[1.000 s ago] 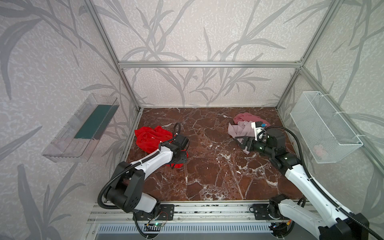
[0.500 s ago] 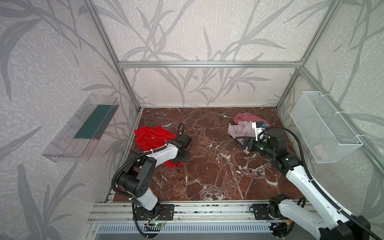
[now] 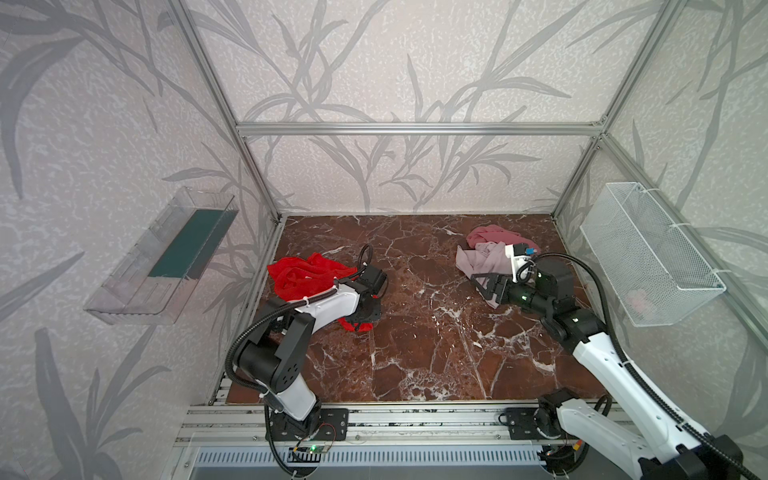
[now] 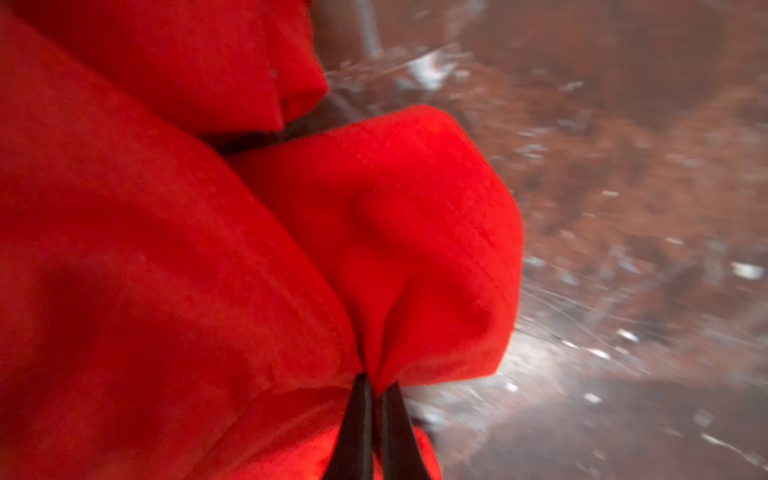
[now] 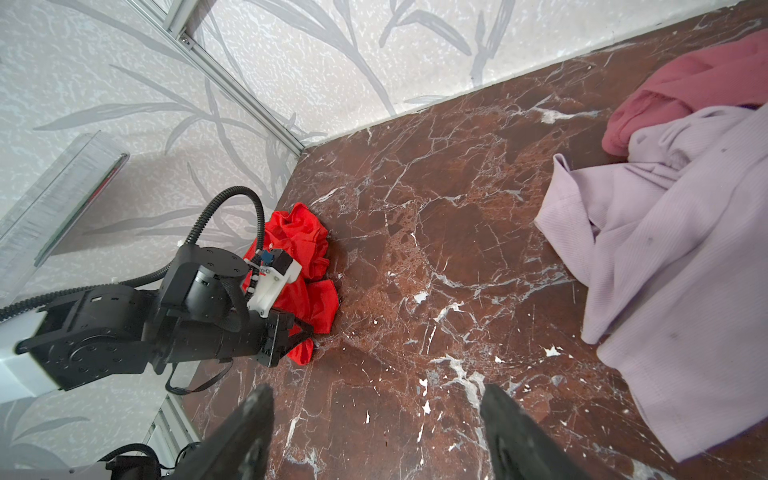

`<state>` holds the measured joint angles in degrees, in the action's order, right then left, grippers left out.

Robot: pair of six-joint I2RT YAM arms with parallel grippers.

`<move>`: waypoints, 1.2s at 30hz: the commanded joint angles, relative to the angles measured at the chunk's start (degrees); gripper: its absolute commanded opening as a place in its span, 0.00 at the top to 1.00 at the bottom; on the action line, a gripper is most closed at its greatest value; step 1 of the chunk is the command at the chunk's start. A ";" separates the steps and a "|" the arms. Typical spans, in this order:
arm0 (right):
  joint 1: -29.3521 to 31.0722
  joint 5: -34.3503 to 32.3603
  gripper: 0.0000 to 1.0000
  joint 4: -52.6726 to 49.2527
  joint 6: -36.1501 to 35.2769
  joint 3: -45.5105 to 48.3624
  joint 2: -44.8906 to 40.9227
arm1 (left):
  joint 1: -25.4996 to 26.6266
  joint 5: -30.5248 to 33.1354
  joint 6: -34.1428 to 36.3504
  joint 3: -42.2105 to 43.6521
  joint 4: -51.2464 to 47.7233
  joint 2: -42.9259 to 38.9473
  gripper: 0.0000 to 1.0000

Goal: Pick out a specific cloth from the pile

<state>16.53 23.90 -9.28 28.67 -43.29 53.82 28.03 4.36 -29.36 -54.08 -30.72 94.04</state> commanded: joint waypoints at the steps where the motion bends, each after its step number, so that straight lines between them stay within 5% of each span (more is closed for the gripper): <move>1: -0.19 -0.54 0.22 -0.57 -0.30 -1.14 -1.11 | 2.16 -3.44 0.36 -5.63 -4.45 -4.32 1.00; 11: -0.19 -0.43 0.22 0.01 0.69 -0.86 -1.92 | 3.74 -8.04 2.82 -18.07 -8.87 -8.87 1.00; 17: -0.19 0.18 0.22 1.00 1.78 -0.66 -1.88 | 2.50 0.16 3.77 -22.26 -10.41 -12.68 1.00; 29: -0.15 1.36 0.22 3.37 3.56 -0.44 -0.37 | -20.27 2.96 1.56 -8.67 -7.51 -26.17 1.00; 36: -0.10 3.33 0.22 4.53 4.64 -0.30 1.77 | -26.53 6.65 0.34 -1.81 -2.01 -20.71 1.00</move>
<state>16.53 25.61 -6.55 32.64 -43.29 55.22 2.09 7.42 -28.16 -56.47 -35.16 71.33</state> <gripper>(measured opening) 0.776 0.047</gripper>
